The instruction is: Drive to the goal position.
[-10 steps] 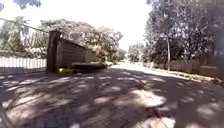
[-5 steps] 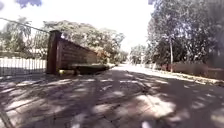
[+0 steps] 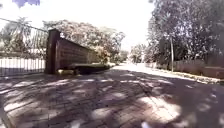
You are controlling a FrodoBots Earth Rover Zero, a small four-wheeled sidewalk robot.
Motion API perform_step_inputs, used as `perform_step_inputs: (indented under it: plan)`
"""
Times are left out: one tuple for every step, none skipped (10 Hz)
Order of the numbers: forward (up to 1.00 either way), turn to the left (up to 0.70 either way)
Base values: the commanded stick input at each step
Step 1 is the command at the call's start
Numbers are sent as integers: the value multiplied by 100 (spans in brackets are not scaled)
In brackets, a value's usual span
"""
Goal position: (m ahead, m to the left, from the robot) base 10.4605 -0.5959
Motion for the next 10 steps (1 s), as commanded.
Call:
perform_step_inputs:
  plan:
    - [70,-3]
    - [70,-9]
    - [70,-24]
    - [70,-33]
    - [70,-25]
    - [70,-17]
    - [70,-9]
    - [70,-2]
    - [70,0]
    - [70,0]
